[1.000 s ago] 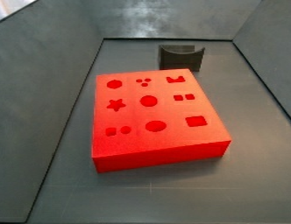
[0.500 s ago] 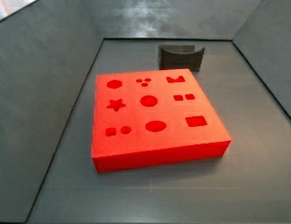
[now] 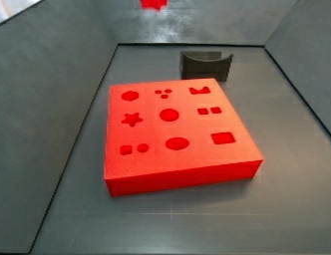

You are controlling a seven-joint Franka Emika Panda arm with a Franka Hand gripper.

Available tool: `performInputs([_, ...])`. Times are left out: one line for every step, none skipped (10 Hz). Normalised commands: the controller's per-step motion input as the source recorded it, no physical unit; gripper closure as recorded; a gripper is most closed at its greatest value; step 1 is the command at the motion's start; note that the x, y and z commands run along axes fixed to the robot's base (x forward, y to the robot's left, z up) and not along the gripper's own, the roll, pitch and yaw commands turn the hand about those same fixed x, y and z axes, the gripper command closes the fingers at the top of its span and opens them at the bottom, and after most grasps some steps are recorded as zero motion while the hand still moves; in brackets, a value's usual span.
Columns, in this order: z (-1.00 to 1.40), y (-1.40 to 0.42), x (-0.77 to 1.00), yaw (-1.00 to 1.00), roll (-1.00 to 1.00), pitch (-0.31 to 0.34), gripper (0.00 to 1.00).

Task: Pick up the star object. Move up. Place the star object on the fixture. Regrasp the star object. Move to above the board. Insert the star object.
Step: Insert the star object.

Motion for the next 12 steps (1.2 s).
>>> performInputs([-0.79, 0.0, -0.13, -0.26, -0.06, -0.057, 1.0])
performInputs([-0.86, -0.11, -0.1, -0.52, -0.09, -0.087, 1.0])
performInputs([-0.78, -0.06, -0.11, -0.81, -0.14, -0.047, 1.0])
performInputs([-0.77, 0.0, -0.11, -0.94, -0.1, -0.093, 1.0])
performInputs([-0.74, 0.0, -0.11, -0.94, -0.11, -0.079, 1.0])
performInputs([-0.73, 0.0, -0.1, -0.93, -0.11, -0.07, 1.0])
performInputs([-0.65, 0.0, -0.09, -0.92, -0.13, -0.027, 1.0])
performInputs([-0.54, -0.04, -0.05, -0.86, -0.16, -0.013, 1.0])
performInputs([-0.05, 0.0, -0.15, -0.08, -0.07, 0.0, 1.0])
performInputs([-0.11, -0.17, 0.0, 0.0, -0.01, -0.021, 1.0])
performInputs([-0.53, -0.11, 0.0, 0.0, -0.02, -0.05, 1.0])
performInputs([-0.79, -0.13, -0.16, -0.11, -0.03, -0.114, 1.0])
